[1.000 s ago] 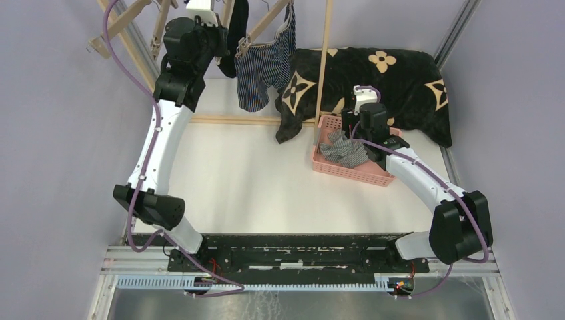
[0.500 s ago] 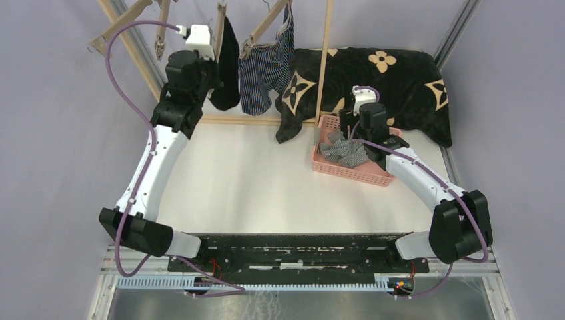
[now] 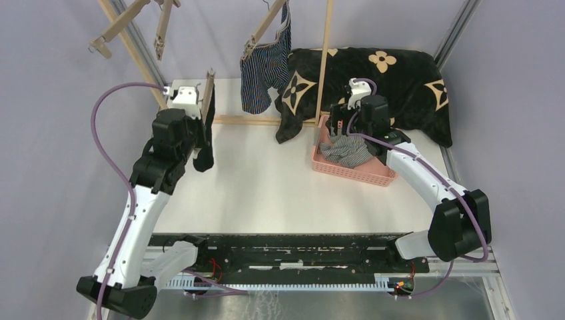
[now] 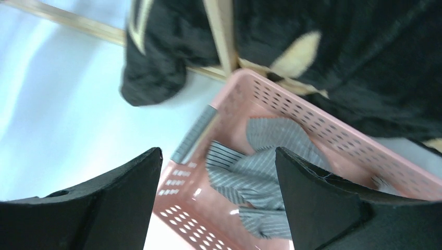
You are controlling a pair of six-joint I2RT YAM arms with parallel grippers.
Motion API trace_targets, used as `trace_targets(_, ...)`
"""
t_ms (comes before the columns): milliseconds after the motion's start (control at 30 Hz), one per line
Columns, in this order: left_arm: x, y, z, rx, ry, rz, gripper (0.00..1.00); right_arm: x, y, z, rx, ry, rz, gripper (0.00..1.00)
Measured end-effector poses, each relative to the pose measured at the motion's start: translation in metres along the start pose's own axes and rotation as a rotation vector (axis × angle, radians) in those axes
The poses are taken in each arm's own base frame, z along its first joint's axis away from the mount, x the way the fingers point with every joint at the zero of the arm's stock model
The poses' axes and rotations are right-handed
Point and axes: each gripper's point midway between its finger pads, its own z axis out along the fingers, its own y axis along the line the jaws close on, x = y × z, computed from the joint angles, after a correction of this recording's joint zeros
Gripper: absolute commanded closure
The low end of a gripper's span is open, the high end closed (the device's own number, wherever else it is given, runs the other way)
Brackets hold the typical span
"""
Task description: Remove the underwear clipped to the hanger
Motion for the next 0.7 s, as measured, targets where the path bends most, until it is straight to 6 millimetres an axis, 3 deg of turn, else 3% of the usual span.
trace_targets(300,0.058,-0.045,-0.049,0.315,0.084,-0.056,0.97,-0.035,0.055,-0.001,-0.294,-0.034,0.025,0.11)
trace_targets(533,0.054,-0.082,-0.109,0.615,0.018,-0.059,0.97,-0.038,0.112,-0.015,-0.657,-0.019,0.057,0.11)
trace_targets(700,0.056,-0.103,-0.128,0.782,0.003,-0.053,0.97,-0.053,0.147,-0.045,-0.919,-0.055,0.055,0.1)
